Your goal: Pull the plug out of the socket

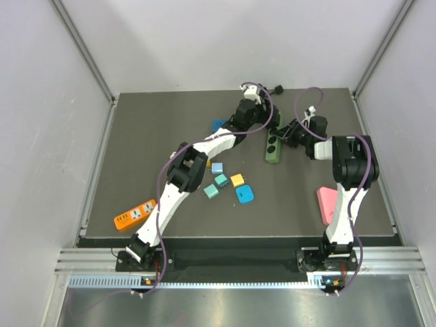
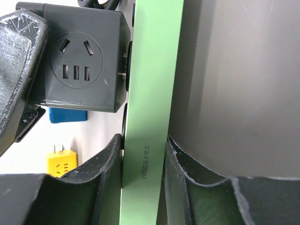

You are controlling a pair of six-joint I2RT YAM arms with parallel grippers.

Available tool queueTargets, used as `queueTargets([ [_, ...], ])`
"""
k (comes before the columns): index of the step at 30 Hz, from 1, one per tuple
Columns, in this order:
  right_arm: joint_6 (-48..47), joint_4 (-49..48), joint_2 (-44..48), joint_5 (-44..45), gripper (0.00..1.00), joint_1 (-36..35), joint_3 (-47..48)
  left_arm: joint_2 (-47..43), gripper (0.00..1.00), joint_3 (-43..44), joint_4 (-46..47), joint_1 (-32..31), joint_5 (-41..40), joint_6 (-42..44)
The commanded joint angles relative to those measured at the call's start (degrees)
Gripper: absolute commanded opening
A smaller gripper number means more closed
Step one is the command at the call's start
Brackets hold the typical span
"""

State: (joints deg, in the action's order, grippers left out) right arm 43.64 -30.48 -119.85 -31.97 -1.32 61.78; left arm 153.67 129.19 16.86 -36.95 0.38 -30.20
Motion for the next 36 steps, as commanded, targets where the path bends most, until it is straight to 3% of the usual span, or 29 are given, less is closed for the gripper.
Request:
queueTargets([
  [1, -3.6, -2.0, 0.4, 0.6, 0.0, -0.3, -0.1, -3.0, 0.4, -0.6, -1.0, -0.4, 5.0, 0.3],
  [3, -3.6, -1.7, 0.1, 0.5, 0.0, -0.3, 0.2, -4.9, 0.65, -4.0, -1.5, -0.5, 4.5, 0.7],
  [5, -3.5, -1.7, -0.1, 0.2, 0.0, -0.3, 0.4, -6.0, 0.79, -5.7, -2.6, -0.5, 3.0, 0.8],
  [14, -3.6, -1.3, -0.5, -0.2, 0.0, -0.3, 1.0, -3.8, 0.81, -4.2, -3.6, -0.5, 4.2, -1.6],
  [17, -3.7, -1.0, -0.5, 0.0, 0.0, -0.3, 1.0, -3.4, 0.53, -2.8, -3.9, -0.4, 4.4, -1.5],
  [18, -3.7, -1.0, -0.5, 0.1, 0.0, -0.3, 1.1, -3.5, 0.36, -2.8, -4.0, -0.4, 3.5, -1.4],
  [21, -3.6, -0.8, -0.5, 0.4, 0.12, -0.3, 1.2, -4.9, 0.01, -3.6, -4.6, -0.4, 3.1, -1.0],
  [22, -3.6, -0.9, -0.4, 0.8, 0.24, -0.3, 1.2, -5.3, 0.0, -4.3, -4.4, -0.5, 2.8, -1.3],
  [25, -3.4, -1.4, -0.2, 0.9, 0.45, -0.3, 1.9, -8.1, 0.0, -8.4, -2.4, -0.7, 3.4, -2.1],
  [28, -3.2, -1.0, -0.6, -0.2, 0.53, -0.3, 3.3, -11.3, 0.0, -13.0, 0.1, -1.0, 3.3, -2.1],
  [30, -3.4, -0.8, -1.2, -0.6, 0.55, -0.3, 3.7, -12.9, 0.0, -14.3, 0.4, -1.2, 3.4, -2.0],
  [36, -2.9, -1.2, -2.3, -1.8, 0.36, -0.9, 4.5, -14.0, 0.0, -14.0, 1.2, -1.8, 4.1, -2.4],
])
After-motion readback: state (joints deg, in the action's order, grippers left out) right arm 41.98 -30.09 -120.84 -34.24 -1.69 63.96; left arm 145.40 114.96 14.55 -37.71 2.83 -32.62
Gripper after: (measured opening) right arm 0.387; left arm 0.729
